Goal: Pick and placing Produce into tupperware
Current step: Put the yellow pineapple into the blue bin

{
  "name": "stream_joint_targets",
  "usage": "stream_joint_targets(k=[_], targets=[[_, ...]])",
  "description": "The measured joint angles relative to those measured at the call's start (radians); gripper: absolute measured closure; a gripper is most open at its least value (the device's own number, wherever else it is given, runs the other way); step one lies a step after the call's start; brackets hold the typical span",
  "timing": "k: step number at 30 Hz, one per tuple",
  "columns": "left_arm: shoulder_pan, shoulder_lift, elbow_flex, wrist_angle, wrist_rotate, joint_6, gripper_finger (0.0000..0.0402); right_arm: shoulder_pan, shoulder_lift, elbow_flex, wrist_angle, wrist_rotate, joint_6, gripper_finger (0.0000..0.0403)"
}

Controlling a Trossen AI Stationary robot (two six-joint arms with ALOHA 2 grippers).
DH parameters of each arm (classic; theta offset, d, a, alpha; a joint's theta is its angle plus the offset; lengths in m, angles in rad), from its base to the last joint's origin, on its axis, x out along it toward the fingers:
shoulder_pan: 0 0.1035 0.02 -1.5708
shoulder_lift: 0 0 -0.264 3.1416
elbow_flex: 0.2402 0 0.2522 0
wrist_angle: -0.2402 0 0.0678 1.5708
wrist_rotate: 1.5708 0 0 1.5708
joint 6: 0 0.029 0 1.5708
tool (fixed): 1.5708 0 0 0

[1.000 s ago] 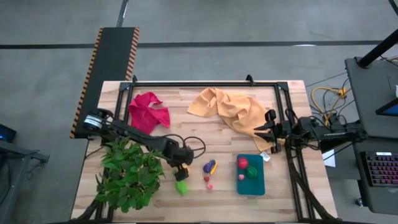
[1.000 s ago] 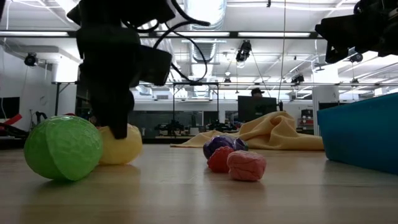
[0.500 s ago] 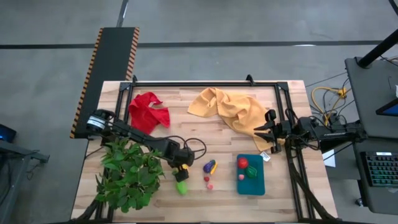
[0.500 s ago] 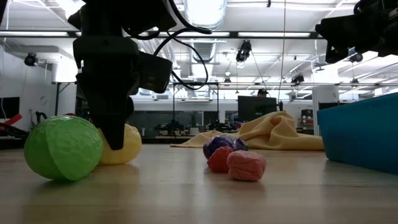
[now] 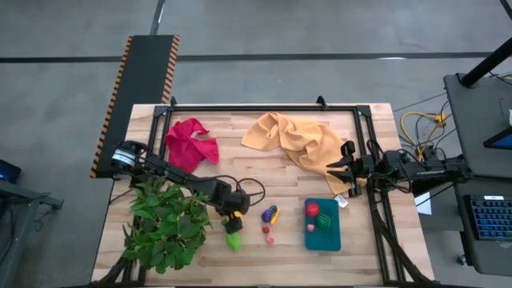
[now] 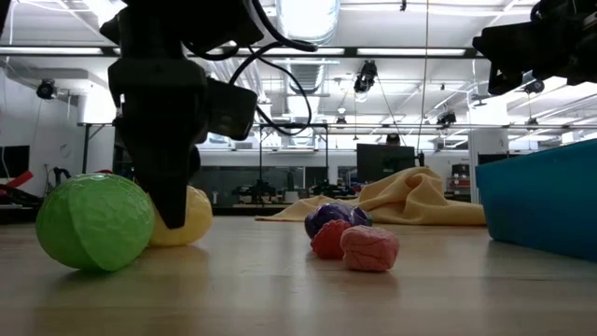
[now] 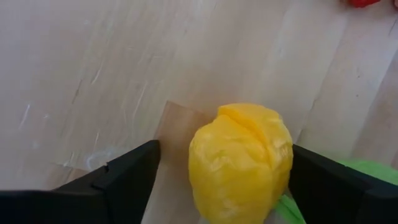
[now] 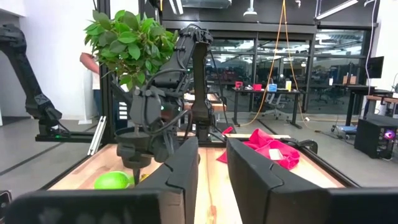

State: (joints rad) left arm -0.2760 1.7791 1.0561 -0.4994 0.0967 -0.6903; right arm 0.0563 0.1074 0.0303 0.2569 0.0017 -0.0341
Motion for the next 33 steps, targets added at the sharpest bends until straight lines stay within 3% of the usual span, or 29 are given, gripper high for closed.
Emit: stream_joint_targets(k=[14,33], targets=[[0.001,-0.001,-0.002,-0.004,0.005,-0.001,0.0210,0.000,0.000,0.000,0.000,0.000,0.000,0.0327],[0.039,-0.014,0.077,0.011,-0.030,0.134,0.0206,0.000,0.000,0.000,0.001,0.000,0.000,0.0330]])
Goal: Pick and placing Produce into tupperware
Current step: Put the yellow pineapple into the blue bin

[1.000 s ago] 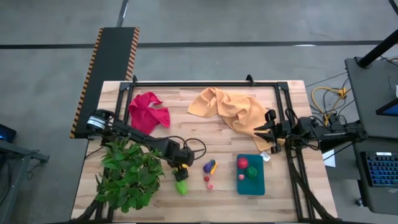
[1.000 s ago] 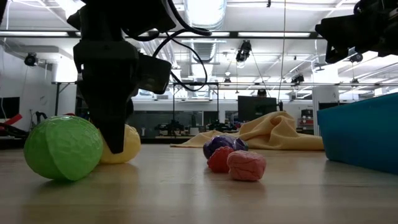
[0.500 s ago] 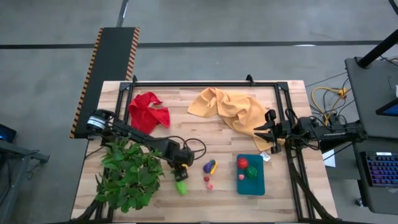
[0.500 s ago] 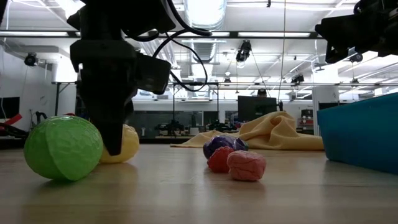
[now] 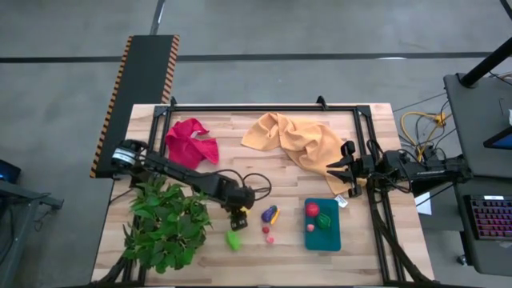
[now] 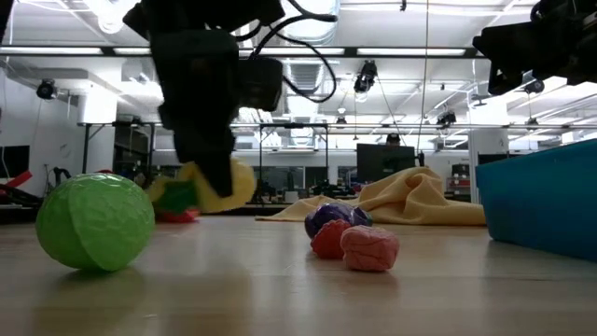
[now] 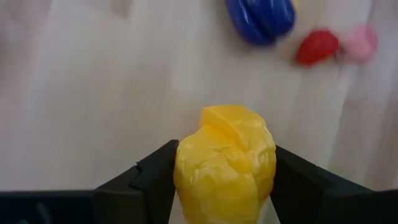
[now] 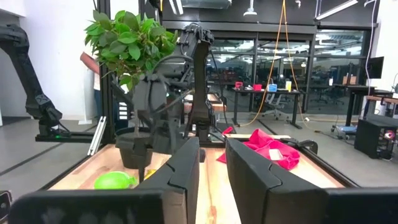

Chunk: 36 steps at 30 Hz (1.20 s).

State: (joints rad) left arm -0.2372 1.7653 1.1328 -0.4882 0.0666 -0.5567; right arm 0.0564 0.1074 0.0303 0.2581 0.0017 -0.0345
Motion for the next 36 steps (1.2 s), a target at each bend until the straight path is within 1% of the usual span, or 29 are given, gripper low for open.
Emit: stream_joint_targets(k=[6,9,13,17,23,28,31,36], targets=[[0.037,-0.001,0.056,0.020,-0.021,0.107,0.0206,0.000,0.000,0.000,0.001,0.000,0.000,0.0324],[0.050,-0.001,0.072,0.058,-0.021,0.167,0.0206,0.000,0.000,0.000,0.008,0.000,-0.002,0.0324],[0.071,-0.001,0.076,0.197,-0.022,0.247,0.0206,0.000,-0.003,0.005,0.014,0.004,-0.039,0.0331],[0.089,-0.001,0.071,0.362,-0.022,0.317,0.0206,0.000,-0.002,0.035,0.013,0.044,-0.045,0.0335],[0.112,0.010,0.058,0.658,-0.019,0.373,0.0206,0.000,-0.002,0.080,0.009,0.052,-0.036,0.0329],[0.113,0.046,0.071,0.757,-0.012,0.407,0.0206,0.000,-0.001,0.092,0.007,0.053,-0.026,0.0330],[0.113,0.078,0.097,0.815,0.014,0.409,0.0206,0.000,-0.002,0.096,0.007,0.053,-0.026,0.0334],[0.113,0.159,0.183,0.825,0.065,0.420,0.0206,0.000,-0.002,0.113,0.009,0.053,-0.027,0.0337]])
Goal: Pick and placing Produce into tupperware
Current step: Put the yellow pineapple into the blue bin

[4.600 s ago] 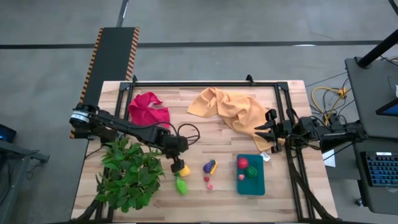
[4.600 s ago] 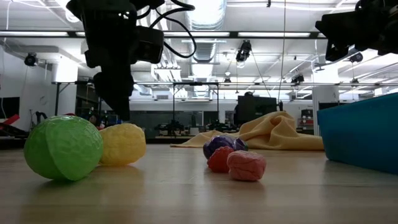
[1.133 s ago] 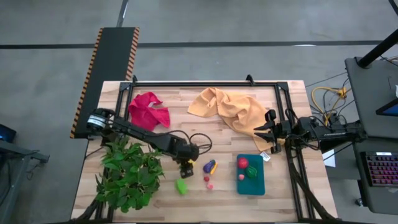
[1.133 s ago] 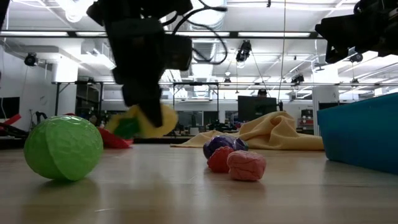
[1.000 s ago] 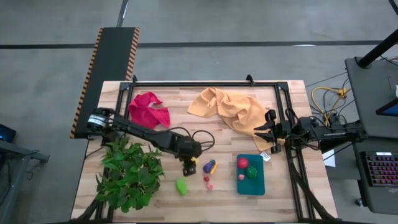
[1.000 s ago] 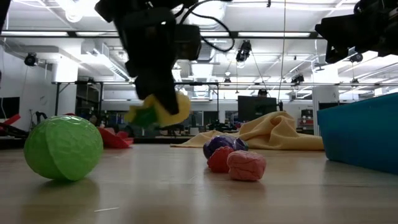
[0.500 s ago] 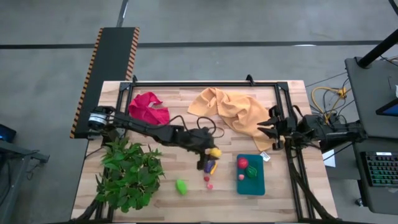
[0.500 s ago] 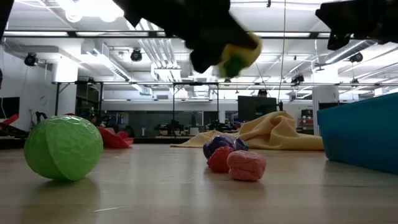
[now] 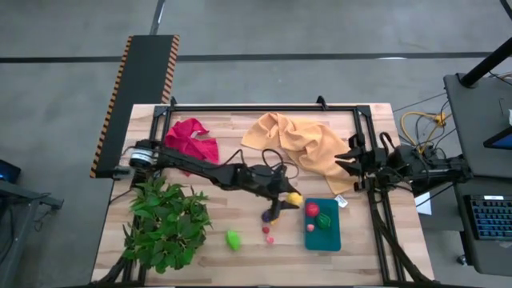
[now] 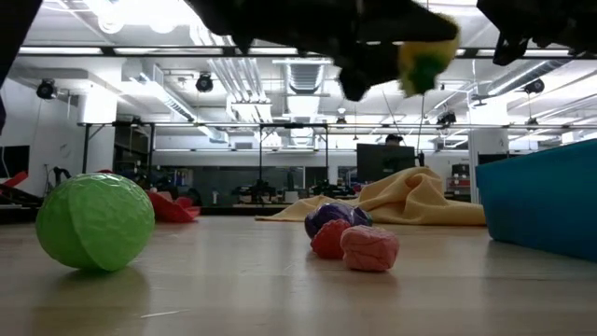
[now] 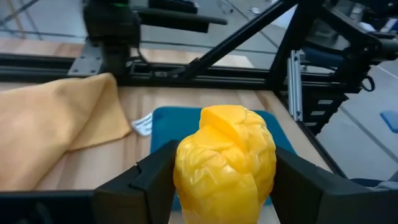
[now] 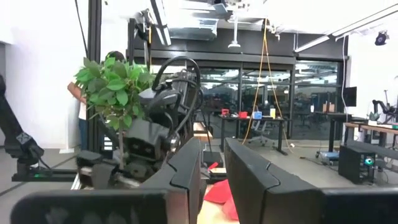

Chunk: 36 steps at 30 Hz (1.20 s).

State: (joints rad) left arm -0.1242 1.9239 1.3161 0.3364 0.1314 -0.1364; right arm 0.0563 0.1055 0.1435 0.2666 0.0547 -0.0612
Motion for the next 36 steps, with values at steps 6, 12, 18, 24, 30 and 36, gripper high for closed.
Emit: stream_joint_targets(k=[6,12,18,24,30,36], targets=[[0.000,0.109,0.136,0.004,0.057,0.025,0.0206,0.000,-0.001,0.001,-0.001,0.000,-0.004,0.0330],[0.000,0.207,0.264,0.004,0.114,0.039,0.0206,0.000,0.000,0.008,-0.004,0.000,-0.019,0.0325],[0.001,0.305,0.369,0.004,0.131,0.040,0.0206,0.000,0.000,0.031,-0.013,-0.001,-0.018,0.0333],[0.001,0.384,0.427,0.002,0.134,0.040,0.0206,0.000,0.000,0.034,-0.031,-0.001,-0.019,0.0332],[0.000,0.424,0.441,0.004,0.137,0.040,0.0206,0.000,0.000,0.034,-0.033,-0.001,-0.019,0.0324],[0.000,0.430,0.441,0.003,0.137,0.039,0.0206,0.000,0.000,0.034,-0.046,-0.001,-0.022,0.0328]])
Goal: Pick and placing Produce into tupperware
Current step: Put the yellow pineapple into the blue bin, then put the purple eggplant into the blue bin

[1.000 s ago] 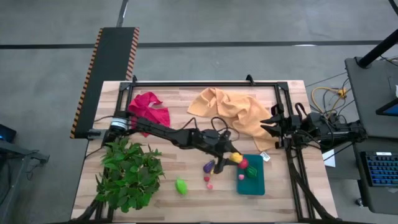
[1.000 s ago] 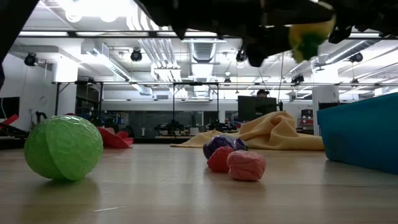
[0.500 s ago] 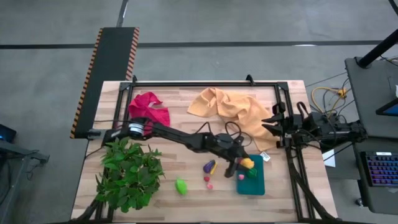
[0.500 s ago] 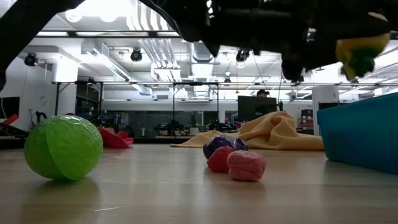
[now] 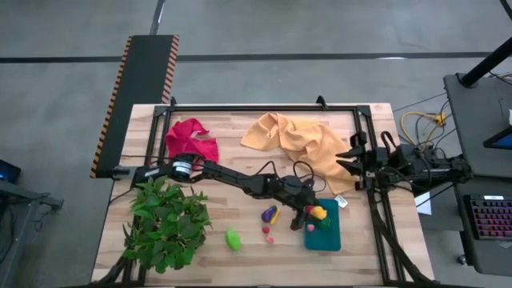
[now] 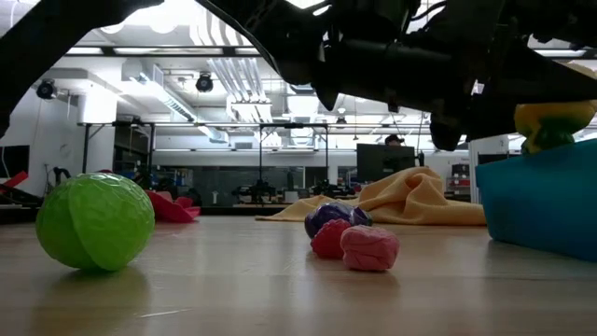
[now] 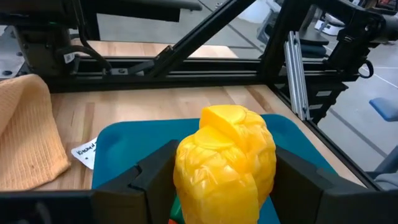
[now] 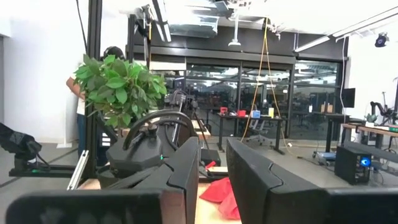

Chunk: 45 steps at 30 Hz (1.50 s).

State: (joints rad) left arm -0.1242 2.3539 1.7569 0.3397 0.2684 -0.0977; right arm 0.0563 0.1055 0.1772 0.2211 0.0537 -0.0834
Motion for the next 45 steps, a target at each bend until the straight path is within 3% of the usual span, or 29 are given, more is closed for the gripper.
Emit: stream_joint_targets(k=[10,21,27,34,40,45], targets=[[0.000,0.000,0.000,-0.007,0.039,0.000,0.0203,0.000,0.000,0.000,-0.008,0.000,-0.007,0.0330],[-0.001,0.000,0.000,-0.006,0.048,0.000,0.0140,0.000,0.000,0.000,-0.008,0.000,-0.007,0.0319],[0.000,-0.011,0.000,-0.033,0.117,0.005,0.0116,0.000,0.000,-0.001,-0.008,0.000,-0.007,0.0328],[0.002,-0.128,0.000,-0.307,0.104,0.095,0.0113,0.000,0.000,-0.001,-0.017,0.000,-0.007,0.0334],[-0.006,-0.218,-0.002,-0.587,-0.054,0.085,0.0113,0.000,0.000,-0.001,-0.032,0.000,-0.020,0.0325],[-0.017,-0.234,-0.003,-0.700,-0.135,0.046,0.0113,0.000,0.001,-0.002,-0.038,0.001,-0.028,0.0319]])
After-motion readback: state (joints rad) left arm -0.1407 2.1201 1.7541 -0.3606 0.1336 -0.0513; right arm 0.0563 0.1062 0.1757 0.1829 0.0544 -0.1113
